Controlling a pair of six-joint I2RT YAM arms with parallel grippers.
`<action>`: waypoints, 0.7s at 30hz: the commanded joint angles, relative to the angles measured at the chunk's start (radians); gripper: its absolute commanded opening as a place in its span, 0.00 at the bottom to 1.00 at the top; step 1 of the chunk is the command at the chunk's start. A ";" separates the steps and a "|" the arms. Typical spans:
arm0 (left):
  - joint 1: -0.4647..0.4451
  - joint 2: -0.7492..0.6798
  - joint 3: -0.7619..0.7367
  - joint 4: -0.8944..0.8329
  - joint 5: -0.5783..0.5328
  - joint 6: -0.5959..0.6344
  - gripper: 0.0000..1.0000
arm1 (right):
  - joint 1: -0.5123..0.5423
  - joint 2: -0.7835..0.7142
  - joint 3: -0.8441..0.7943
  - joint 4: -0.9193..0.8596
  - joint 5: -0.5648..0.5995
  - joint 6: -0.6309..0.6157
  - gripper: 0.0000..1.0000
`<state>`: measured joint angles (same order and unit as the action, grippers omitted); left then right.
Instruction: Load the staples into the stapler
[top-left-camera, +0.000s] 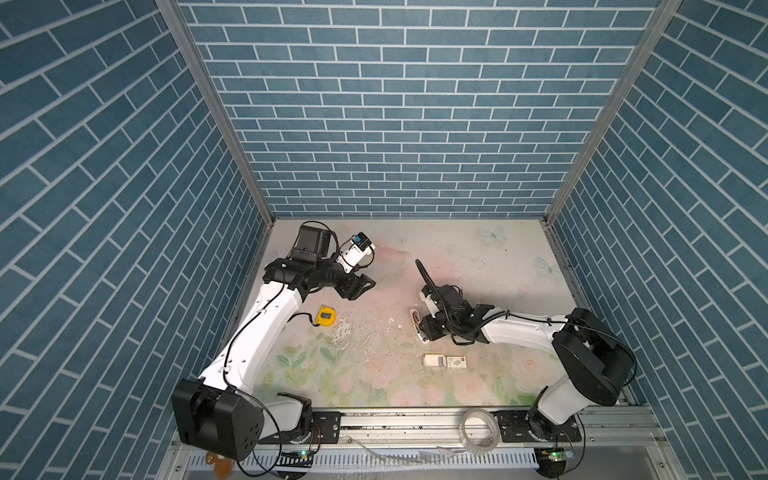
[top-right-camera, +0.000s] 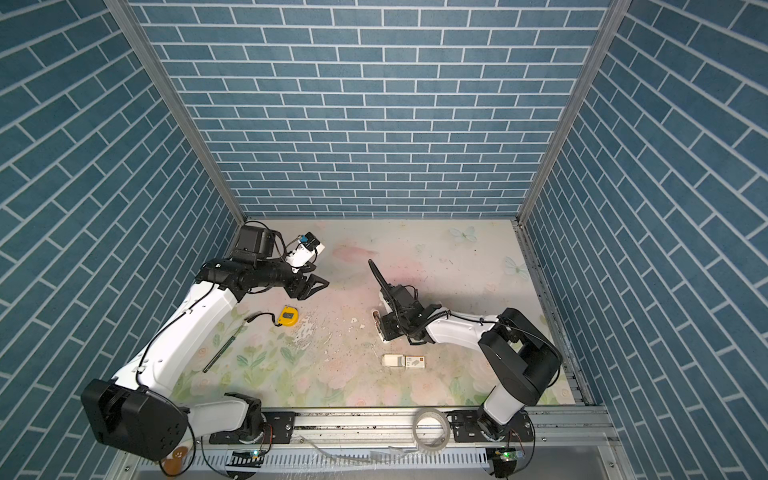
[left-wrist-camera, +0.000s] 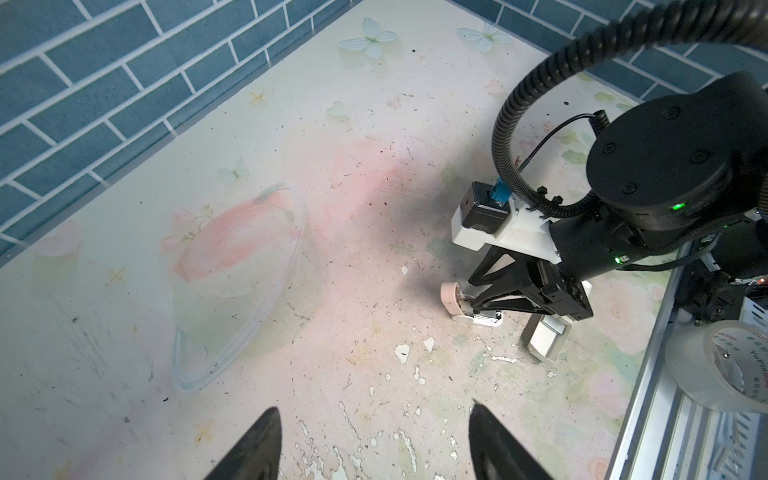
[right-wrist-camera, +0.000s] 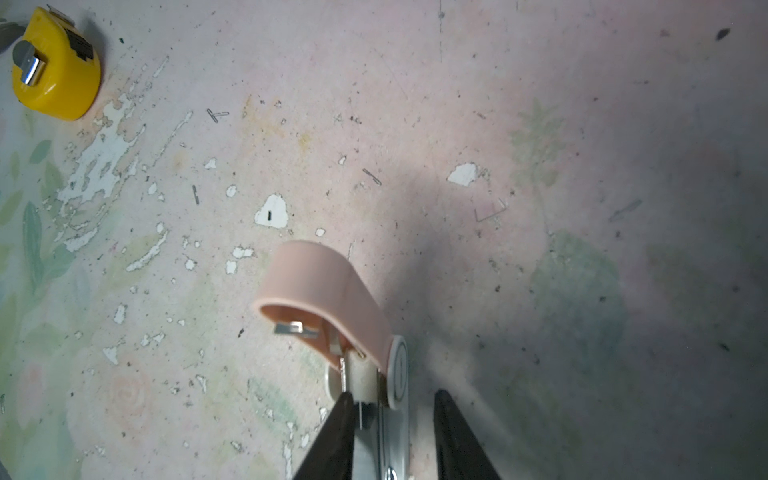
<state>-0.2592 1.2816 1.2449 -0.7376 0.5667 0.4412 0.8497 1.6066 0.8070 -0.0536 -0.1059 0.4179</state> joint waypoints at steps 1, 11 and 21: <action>0.008 -0.011 -0.009 0.001 0.010 0.003 0.72 | -0.005 -0.002 0.021 -0.043 -0.008 -0.031 0.33; 0.007 -0.016 -0.018 0.000 0.009 0.004 0.72 | -0.006 0.000 0.013 -0.065 -0.008 -0.037 0.32; 0.008 -0.017 -0.028 0.007 0.007 0.003 0.72 | -0.005 0.021 0.008 -0.070 -0.009 -0.043 0.31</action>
<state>-0.2596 1.2800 1.2278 -0.7315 0.5663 0.4412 0.8494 1.6066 0.8070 -0.0765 -0.1101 0.4107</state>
